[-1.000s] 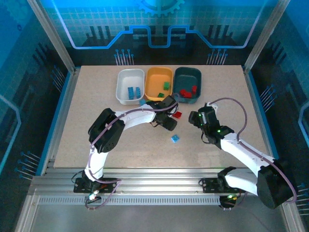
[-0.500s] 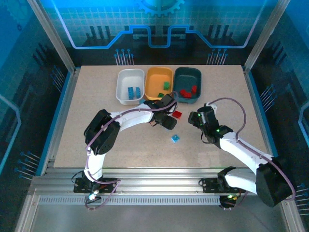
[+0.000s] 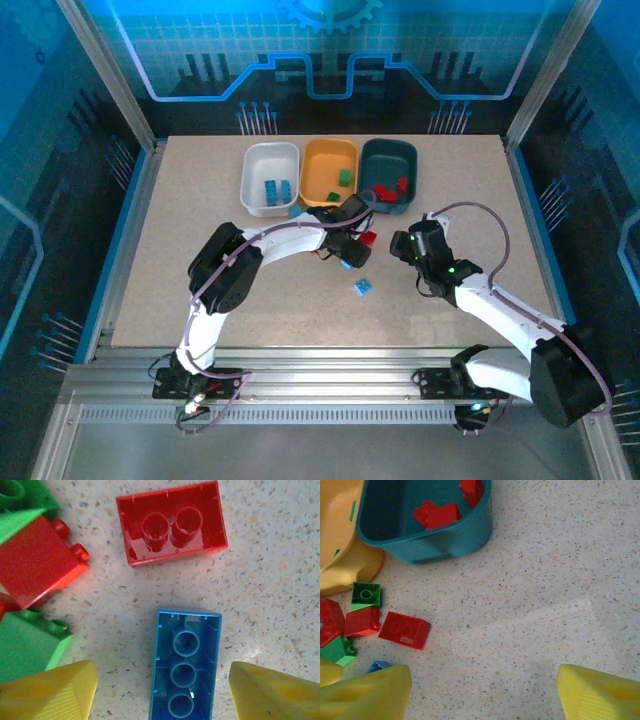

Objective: Sort the legos into containers by color

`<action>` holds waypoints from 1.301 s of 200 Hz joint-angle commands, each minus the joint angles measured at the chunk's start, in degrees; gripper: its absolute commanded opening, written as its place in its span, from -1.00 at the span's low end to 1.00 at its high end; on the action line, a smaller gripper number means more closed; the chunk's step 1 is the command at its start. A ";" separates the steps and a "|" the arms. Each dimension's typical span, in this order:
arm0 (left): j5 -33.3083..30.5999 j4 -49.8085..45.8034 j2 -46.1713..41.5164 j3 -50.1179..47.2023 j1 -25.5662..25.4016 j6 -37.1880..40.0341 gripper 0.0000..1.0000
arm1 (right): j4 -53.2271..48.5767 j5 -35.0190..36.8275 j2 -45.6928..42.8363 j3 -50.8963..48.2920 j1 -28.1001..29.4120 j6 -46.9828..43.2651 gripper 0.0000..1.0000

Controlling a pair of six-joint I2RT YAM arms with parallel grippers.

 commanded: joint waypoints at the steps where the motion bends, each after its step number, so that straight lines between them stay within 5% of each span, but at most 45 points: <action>1: 2.11 -0.43 1.44 0.98 -0.30 0.23 0.38 | 0.43 -0.10 -0.29 0.20 -0.71 0.29 0.56; 28: 2.00 -0.04 2.63 0.11 -0.29 -0.43 0.30 | 0.35 -0.19 -0.51 0.19 -0.76 0.38 0.56; 103: 3.27 2.02 -1.04 -2.78 -0.40 -1.66 -0.38 | 0.26 0.43 -0.69 0.09 -0.73 0.32 0.56; 188: 1.41 -1.02 -11.13 -2.82 -0.08 -1.16 -0.44 | 0.37 0.20 -0.43 0.16 -0.79 0.47 0.56; 260: 0.40 -7.63 -17.76 3.84 5.40 -2.34 -0.57 | 0.75 -0.56 1.19 0.46 -0.76 0.73 0.56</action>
